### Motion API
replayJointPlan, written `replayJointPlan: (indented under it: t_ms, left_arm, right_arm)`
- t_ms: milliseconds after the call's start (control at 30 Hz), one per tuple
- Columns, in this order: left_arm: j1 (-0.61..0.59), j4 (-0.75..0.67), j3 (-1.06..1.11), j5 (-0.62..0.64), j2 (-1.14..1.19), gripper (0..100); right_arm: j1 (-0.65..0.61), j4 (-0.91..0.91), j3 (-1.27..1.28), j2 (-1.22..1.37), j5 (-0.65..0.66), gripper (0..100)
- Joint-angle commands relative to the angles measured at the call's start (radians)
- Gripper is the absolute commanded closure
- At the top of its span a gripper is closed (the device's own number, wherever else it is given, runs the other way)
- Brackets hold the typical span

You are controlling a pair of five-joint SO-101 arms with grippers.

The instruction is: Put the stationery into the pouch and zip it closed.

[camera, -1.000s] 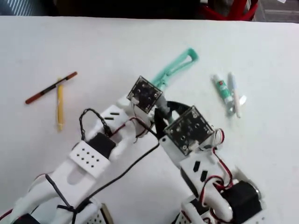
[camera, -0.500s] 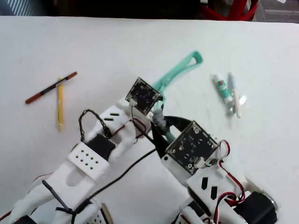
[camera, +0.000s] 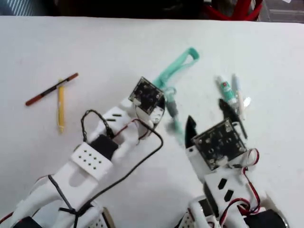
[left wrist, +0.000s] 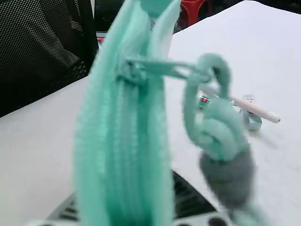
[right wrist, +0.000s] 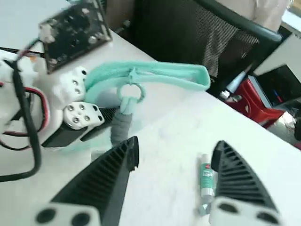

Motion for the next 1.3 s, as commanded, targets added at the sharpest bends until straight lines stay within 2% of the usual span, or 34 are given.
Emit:
replayJointPlan:
  t_ms: [0,200,333,433,500,567,633,733,933,1033,1133,1267]
  left_arm:
    - [0.015,-0.009,-0.005,0.009,-0.010,98]
    - [0.016,-0.006,-0.012,0.011,-0.013,98]
    - [0.019,0.032,-0.054,0.052,-0.013,98]
    - [-0.005,0.181,-0.160,0.133,-0.008,98]
    - [-0.033,0.249,-0.203,0.181,-0.007,98]
    - [-0.065,0.255,-0.199,0.218,-0.007,98]
    - [-0.076,0.236,-0.172,0.249,-0.007,98]
    - [-0.056,0.107,-0.097,0.252,-0.007,98]
    - [-0.027,-0.124,0.029,0.250,-0.005,98]
    - [-0.027,-0.137,0.066,0.250,-0.013,98]
    - [-0.036,-0.137,0.104,0.247,-0.013,98]
    - [-0.027,-0.144,0.115,0.100,-0.013,98]
  right_arm:
    - [0.099,0.013,-0.031,0.004,-0.008,71.9]
    - [0.335,-0.036,-0.002,0.007,-0.008,71.9]
    - [0.506,-0.286,0.239,0.015,-0.006,74.1]
    - [0.570,-0.504,0.434,0.016,0.017,78.2]
    - [0.579,-0.532,0.479,0.025,0.054,77.9]
    - [0.579,-0.539,0.473,0.070,0.057,76.9]
    - [0.579,-0.552,0.423,0.159,0.057,76.2]
    - [0.579,-0.545,0.287,0.371,0.055,76.1]
    - [0.539,-0.337,-0.094,0.803,0.063,76.2]
    - [0.496,-0.239,-0.276,0.992,0.063,77.1]
    - [0.487,-0.208,-0.425,1.171,0.060,83.0]
    - [0.492,-0.170,-0.565,1.374,0.055,86.8]
